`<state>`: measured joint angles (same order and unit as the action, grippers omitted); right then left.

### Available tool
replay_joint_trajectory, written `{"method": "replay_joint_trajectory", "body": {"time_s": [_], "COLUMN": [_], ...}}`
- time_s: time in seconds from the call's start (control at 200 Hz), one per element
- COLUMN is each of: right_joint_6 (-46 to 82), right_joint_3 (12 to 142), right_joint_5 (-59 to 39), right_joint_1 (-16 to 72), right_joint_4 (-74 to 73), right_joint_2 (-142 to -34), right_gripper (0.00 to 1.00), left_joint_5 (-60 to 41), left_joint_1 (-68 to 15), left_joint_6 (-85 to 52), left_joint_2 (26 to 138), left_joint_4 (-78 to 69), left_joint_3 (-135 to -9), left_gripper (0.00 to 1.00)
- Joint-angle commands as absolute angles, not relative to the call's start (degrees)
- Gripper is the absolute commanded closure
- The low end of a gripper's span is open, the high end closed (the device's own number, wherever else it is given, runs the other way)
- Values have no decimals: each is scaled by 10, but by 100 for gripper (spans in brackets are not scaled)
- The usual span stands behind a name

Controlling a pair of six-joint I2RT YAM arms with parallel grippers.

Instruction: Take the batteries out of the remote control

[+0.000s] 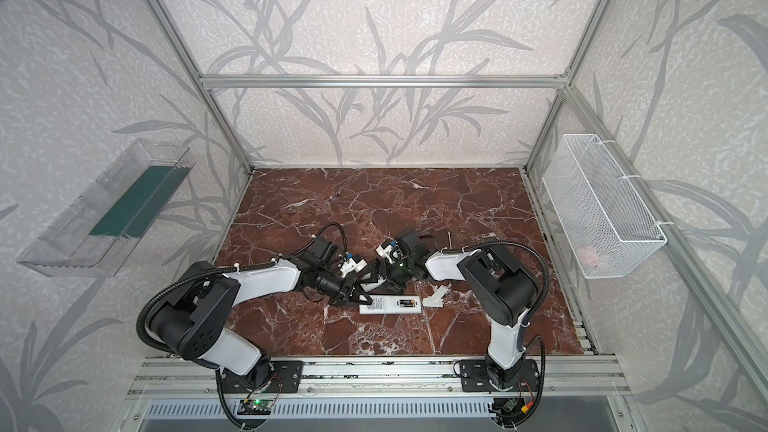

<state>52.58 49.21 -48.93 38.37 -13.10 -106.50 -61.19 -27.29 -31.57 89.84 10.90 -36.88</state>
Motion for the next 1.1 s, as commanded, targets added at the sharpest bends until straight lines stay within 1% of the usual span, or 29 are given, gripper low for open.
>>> {"method": "replay_joint_trajectory", "body": {"time_s": [0.0,0.115,0.175,0.265,0.34,0.425,0.54,0.57,0.625,0.645,0.665,0.69,0.705,0.835,0.955,1.02,1.095], "right_joint_6": [541,528,518,501,488,474,458,454,440,432,423,410,400,298,239,223,205], "right_joint_3": [512,524,526,522,517,513,504,501,498,498,498,500,501,520,525,516,500], "right_joint_5": [-463,-463,-462,-459,-457,-454,-451,-450,-447,-444,-439,-430,-423,-335,-203,-130,-77], "right_joint_1": [383,382,381,376,370,365,360,358,354,354,353,351,351,339,304,280,249], "right_joint_4": [-171,-147,-129,-104,-80,-54,-25,-17,5,18,32,57,72,237,368,407,410], "right_joint_2": [-1090,-1084,-1075,-1053,-1032,-1008,-981,-958,-937,-927,-919,-907,-899,-832,-768,-740,-721], "right_gripper": [7,7,7,7,7,7,7,7,7,7,7,6,6,4,0,1,1], "left_joint_5": [-450,-441,-438,-426,-420,-418,-415,-414,-412,-411,-408,-405,-403,-379,-361,-350,-343], "left_joint_1": [-250,-234,-231,-227,-222,-218,-212,-212,-211,-210,-210,-209,-209,-209,-209,-209,-209], "left_joint_6": [-328,-314,-312,-307,-306,-304,-302,-303,-303,-302,-301,-300,-299,-293,-287,-284,-290], "left_joint_2": [926,927,928,931,932,931,931,930,927,924,921,918,915,876,824,794,757], "left_joint_4": [166,178,180,190,196,197,201,202,205,206,209,213,216,248,280,295,286], "left_joint_3": [-346,-353,-355,-357,-359,-360,-362,-362,-363,-363,-364,-365,-366,-378,-393,-401,-406], "left_gripper": [94,93,87,75,68,57,50,48,39,34,25,6,1,1,1,1,1]}}
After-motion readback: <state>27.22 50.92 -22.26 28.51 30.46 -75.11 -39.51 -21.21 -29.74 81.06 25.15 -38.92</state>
